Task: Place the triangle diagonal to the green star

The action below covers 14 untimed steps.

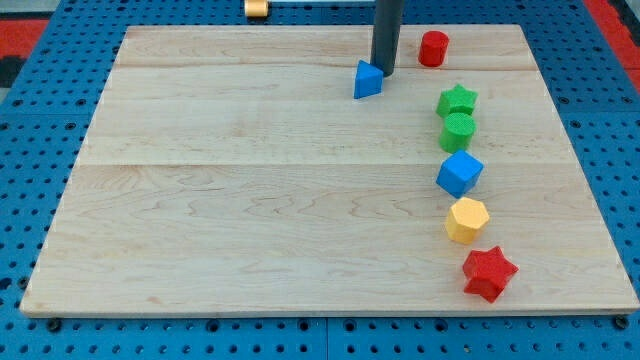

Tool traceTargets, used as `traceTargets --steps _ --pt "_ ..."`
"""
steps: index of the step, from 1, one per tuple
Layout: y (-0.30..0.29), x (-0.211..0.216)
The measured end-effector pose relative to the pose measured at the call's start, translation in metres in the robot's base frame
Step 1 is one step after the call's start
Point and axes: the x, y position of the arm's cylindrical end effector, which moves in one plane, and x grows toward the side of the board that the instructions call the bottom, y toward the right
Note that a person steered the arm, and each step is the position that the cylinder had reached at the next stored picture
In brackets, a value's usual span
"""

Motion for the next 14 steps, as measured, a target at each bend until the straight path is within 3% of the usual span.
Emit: traceTargets --steps 2,4,5,6,8,9,11,14 --pt "0.005 0.032" --pt "-0.086 0.031" --pt "-0.06 0.037" --pt "0.004 0.049" --pt "-0.004 -0.017" --pt "-0.065 -0.02" --pt "0.0 -0.009" --pt "-0.135 0.016"
